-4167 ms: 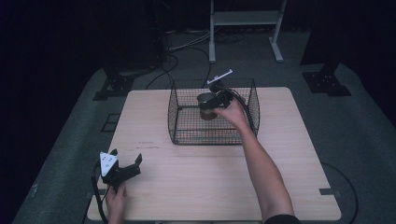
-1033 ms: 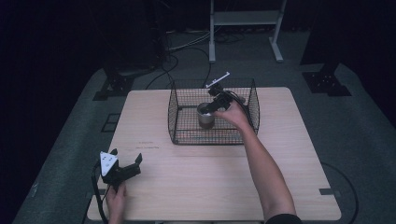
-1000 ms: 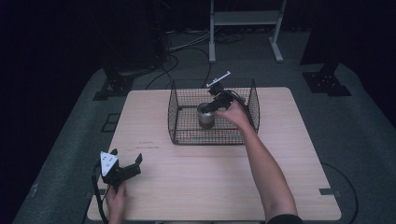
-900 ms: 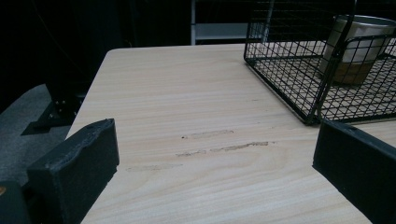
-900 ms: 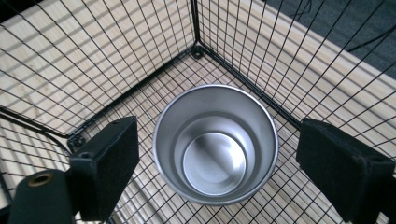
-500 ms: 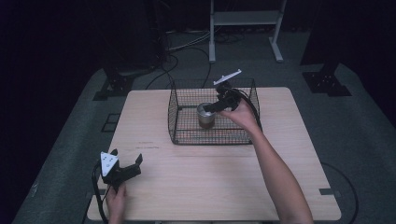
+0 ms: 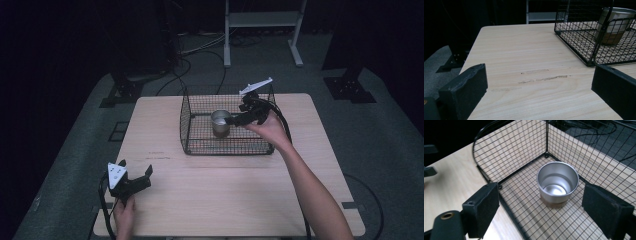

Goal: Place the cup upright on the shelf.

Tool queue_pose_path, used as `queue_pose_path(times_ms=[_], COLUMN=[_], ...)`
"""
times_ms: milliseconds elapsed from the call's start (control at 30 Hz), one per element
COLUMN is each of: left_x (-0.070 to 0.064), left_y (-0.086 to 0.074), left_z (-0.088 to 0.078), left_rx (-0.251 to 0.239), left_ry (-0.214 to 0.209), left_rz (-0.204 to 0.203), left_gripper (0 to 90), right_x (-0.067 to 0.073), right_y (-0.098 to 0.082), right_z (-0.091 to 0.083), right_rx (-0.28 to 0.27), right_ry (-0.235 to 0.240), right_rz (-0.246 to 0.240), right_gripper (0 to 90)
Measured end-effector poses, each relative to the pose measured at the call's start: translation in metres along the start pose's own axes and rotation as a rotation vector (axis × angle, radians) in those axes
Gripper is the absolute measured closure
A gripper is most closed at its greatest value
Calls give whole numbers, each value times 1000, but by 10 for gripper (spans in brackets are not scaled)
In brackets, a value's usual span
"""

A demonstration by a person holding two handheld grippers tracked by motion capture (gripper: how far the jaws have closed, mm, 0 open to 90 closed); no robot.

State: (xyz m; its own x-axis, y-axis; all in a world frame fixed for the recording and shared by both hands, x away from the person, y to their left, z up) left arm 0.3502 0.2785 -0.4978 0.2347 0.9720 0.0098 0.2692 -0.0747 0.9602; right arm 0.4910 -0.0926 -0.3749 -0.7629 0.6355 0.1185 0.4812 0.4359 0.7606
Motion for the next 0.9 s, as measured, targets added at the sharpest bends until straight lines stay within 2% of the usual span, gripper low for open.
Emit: queue_pose_path(times_ms=[433, 900], left_x=[0, 0], left_y=[0, 0], left_z=[0, 0], left_rx=[-2, -1], left_ry=[0, 1], left_rz=[1, 4], left_gripper=[0, 0], right_x=[17, 28], right_y=[-22, -46], right_z=[-37, -59], right_rx=[-35, -46], right_ry=[22, 44], right_rz=[-31, -40], right_gripper=[138, 137])
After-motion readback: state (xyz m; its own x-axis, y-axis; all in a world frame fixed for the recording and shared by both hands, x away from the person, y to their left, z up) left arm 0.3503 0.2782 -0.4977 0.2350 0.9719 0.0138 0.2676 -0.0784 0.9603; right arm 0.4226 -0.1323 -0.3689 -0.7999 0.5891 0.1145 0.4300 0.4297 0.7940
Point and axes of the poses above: each handheld gripper's, and its own axes: z roughly forward along the jaws, y roughly out of its top, x roughly to its left, the point moved 6 cm from there along z, roughly forward along the jaws
